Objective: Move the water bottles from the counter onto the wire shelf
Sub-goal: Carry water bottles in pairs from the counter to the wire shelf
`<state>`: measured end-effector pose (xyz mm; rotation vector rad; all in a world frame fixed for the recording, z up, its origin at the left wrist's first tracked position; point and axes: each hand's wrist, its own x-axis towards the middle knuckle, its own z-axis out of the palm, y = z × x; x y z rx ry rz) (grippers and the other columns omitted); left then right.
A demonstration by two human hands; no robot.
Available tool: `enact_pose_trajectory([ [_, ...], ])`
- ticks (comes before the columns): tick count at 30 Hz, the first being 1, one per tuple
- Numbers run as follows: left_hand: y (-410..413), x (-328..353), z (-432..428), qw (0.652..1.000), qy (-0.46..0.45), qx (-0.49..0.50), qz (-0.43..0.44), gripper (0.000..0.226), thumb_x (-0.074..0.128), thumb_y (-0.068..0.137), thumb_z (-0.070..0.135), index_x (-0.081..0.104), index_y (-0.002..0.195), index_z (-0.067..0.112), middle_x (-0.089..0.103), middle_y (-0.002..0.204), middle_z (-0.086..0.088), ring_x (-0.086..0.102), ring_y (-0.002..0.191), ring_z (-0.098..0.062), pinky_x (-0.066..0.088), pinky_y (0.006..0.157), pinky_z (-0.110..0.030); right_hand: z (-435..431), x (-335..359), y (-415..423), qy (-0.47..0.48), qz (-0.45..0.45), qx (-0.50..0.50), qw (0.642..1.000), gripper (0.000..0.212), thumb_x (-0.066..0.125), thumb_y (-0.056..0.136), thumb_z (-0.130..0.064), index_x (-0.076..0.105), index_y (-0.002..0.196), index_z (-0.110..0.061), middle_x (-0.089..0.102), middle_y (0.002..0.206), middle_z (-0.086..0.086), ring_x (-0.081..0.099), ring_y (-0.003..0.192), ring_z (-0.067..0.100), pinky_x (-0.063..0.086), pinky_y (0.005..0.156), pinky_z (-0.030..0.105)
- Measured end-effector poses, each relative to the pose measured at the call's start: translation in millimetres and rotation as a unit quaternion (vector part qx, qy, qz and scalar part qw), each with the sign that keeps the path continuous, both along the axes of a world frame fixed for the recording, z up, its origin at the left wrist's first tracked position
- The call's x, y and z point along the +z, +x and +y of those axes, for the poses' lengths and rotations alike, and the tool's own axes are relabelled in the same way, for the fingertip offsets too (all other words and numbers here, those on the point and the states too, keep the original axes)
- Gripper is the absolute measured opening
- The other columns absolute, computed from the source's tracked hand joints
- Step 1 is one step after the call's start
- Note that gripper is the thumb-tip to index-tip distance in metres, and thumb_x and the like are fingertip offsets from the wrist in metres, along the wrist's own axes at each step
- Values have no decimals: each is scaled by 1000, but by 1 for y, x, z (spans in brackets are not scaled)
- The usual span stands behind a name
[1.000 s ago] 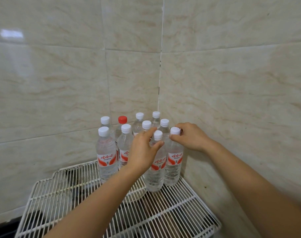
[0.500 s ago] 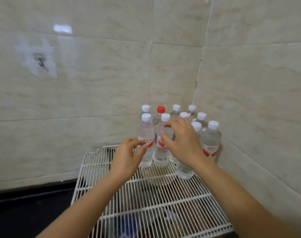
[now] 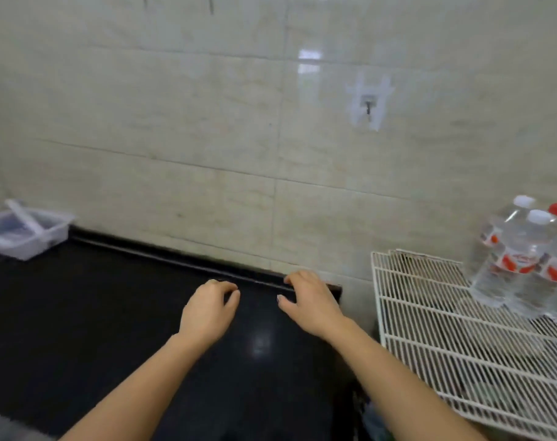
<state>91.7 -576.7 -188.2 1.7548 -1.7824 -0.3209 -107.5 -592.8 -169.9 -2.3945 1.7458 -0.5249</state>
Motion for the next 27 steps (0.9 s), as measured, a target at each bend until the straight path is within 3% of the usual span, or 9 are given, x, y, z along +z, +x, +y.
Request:
enact_pose_trajectory([
  [9,230,-36,51,984,60,165,-22,27,47,92,34,68,106,23,66,101,-2,63,93,-21,52,74,-34,-3,-30,241,62,48,127,989,51,50,95,-41,44,137,-13,47,135,4,41,126,24,37,101,40],
  [14,323,-45,56,966,85,243,-31,30,46,93,33,66,111,20,62,109,-5,62,97,-23,51,76,-33,-16,-47,345,99,82,192,973,51,51,94,-40,44,137,-12,47,134,5,42,125,25,38,102,41],
  [27,527,-55,-34,940,114,320,-42,33,46,93,33,62,119,20,57,120,-5,56,111,-25,49,85,-36,-138,-66,571,129,89,261,953,52,52,94,-41,44,136,-12,47,134,5,43,125,25,40,101,41],
])
